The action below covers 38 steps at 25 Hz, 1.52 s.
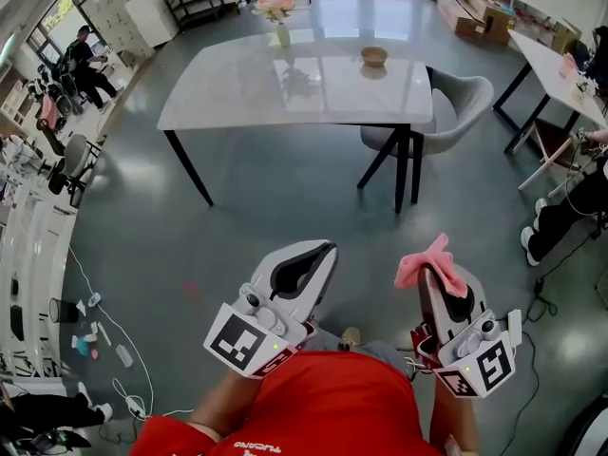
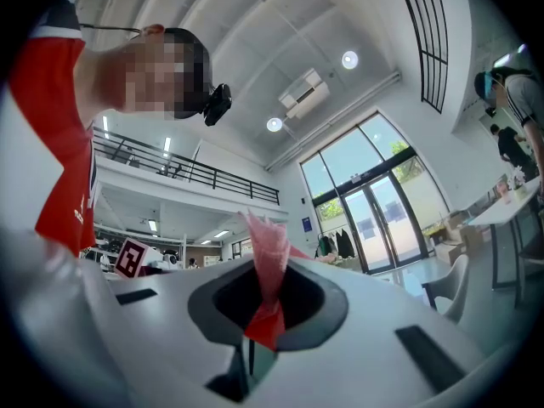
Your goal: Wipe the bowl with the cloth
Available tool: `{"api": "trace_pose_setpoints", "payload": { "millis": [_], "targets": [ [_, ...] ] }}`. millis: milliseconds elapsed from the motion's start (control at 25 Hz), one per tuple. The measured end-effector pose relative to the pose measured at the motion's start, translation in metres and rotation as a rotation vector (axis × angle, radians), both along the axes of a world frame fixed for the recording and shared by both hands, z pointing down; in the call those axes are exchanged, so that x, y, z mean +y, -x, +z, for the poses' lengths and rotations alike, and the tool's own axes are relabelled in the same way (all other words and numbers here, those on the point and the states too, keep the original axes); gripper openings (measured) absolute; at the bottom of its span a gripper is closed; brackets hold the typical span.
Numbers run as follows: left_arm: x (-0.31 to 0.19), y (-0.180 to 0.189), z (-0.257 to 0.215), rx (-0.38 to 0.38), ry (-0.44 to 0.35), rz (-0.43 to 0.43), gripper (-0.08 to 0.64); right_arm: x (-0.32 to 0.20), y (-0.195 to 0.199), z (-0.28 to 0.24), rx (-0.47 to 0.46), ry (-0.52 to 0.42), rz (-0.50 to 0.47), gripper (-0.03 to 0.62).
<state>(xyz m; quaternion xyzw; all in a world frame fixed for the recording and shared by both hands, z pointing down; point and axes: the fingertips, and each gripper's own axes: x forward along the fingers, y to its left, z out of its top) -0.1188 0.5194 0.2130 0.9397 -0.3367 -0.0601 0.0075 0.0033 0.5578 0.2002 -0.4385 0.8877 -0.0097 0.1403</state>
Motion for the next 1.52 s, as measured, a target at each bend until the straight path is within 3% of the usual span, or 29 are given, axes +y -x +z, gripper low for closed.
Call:
{"api": "trace_pose_setpoints", "payload": {
  "millis": [640,1520],
  "targets": [
    [-0.038,-0.013,0.009,-0.013,-0.008,-0.024,0.006,-0.033,-0.026,0.015,0.003,0.016,0.010,0.021],
    [-0.254,0.009,0.005,-0.004,-0.026,0.032,0.006,-0.240,-0.005,0.003,0.049,0.030,0.110,0.021]
  ]
}}
